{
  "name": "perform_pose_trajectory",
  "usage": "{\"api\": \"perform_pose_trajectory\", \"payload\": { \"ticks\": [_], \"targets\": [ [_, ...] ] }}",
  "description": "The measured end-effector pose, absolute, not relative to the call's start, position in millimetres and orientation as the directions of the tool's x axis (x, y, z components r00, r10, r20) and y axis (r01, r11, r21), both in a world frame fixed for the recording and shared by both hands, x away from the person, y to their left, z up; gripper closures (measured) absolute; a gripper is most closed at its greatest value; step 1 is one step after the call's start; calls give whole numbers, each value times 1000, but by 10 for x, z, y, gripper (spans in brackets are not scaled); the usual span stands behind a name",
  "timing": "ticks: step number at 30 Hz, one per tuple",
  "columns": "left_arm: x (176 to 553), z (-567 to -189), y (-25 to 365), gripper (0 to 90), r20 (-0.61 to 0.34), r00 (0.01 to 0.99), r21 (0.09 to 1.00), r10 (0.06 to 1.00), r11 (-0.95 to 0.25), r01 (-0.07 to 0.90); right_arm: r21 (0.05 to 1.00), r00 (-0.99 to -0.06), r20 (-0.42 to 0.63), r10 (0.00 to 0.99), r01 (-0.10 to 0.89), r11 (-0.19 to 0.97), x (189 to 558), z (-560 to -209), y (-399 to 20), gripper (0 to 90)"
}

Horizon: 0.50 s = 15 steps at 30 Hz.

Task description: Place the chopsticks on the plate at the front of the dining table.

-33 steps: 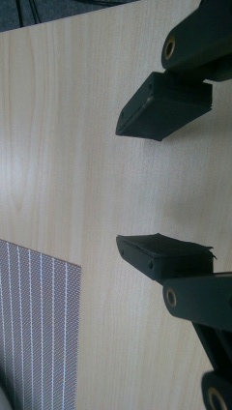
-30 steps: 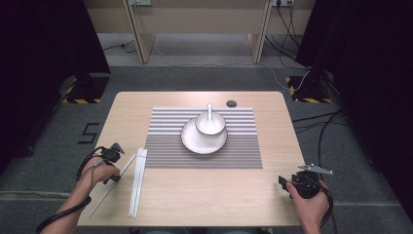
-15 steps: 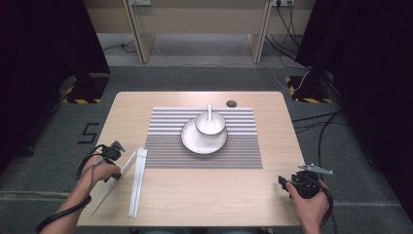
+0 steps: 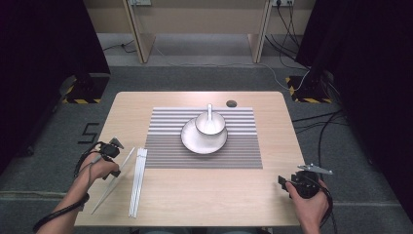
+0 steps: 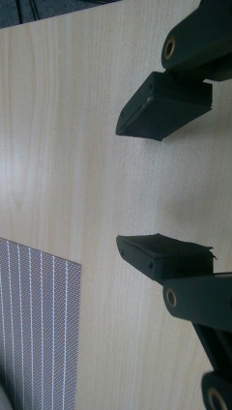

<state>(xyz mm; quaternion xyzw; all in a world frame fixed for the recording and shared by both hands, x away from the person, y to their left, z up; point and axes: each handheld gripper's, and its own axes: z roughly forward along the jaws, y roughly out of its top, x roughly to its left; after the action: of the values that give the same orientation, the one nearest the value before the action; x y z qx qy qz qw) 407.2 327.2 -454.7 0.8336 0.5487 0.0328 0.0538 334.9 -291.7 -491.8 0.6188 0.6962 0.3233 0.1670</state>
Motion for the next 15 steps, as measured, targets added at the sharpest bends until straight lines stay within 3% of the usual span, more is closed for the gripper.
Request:
{"api": "perform_pose_trajectory", "payload": {
  "ticks": [15],
  "targets": [
    [4090, -4747, 3277, 843, 0, 395, 89, 919, -393, 915, 655, -179, 167, 970, 755, 27, 3352, -4922, -2914, 419]
  ]
}}
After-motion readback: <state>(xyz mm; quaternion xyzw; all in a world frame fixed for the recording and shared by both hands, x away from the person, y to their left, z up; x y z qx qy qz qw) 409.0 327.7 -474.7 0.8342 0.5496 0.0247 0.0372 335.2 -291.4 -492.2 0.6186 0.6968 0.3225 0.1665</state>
